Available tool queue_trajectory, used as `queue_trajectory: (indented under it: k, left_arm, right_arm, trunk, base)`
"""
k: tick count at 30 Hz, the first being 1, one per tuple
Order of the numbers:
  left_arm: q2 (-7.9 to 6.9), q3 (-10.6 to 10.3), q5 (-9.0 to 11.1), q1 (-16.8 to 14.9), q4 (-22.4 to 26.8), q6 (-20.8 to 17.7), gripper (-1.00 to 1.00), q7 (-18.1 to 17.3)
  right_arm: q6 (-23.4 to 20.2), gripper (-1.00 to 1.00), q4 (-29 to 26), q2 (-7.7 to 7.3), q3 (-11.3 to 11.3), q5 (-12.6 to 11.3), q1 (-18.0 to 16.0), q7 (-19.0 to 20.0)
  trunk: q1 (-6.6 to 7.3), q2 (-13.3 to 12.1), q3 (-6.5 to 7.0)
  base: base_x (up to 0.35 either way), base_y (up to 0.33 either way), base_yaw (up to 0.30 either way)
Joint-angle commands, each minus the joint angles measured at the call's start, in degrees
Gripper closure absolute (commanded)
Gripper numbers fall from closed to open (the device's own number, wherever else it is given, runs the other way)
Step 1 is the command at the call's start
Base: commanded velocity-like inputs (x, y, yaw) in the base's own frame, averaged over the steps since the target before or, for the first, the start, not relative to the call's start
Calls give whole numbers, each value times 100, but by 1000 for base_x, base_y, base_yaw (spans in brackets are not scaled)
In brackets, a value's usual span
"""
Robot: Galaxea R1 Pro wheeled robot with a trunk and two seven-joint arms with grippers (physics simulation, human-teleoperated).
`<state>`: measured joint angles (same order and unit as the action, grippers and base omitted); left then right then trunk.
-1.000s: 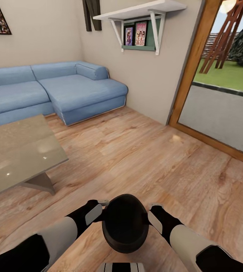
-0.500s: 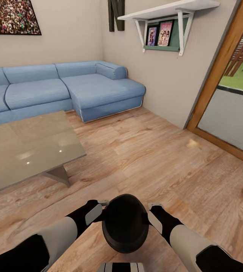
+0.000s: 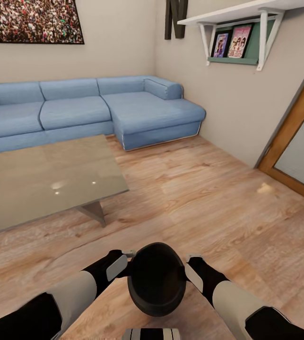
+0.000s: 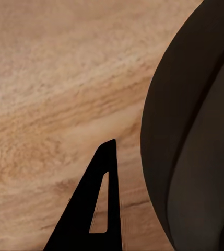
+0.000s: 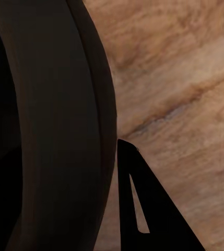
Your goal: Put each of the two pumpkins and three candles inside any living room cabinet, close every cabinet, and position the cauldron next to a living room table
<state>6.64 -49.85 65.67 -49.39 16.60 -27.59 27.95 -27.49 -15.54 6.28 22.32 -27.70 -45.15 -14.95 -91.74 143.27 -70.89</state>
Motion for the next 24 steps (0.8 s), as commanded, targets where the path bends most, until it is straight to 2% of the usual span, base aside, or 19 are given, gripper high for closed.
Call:
queue_trajectory:
  k: [1,19,24]
  left_arm:
    - [-5,-26,-116,3,-8,-36,100,35]
    - [-5,-25,-114,5,-8,-36,100,35]
    - [-5,-25,-115,2,-8,-36,100,27]
  right_arm:
    - [-2,100,0,0,-11,27,-3,1]
    - [-2,100,2,5,-8,27,-3,1]
    - [-2,100,5,5,23,27,-3,1]
  trunk:
    - [1,0,0]
    - [1,0,0]
    - [1,0,0]
  base:
    - [0,0,284]
    - [0,0,284]
    - [195,0,284]
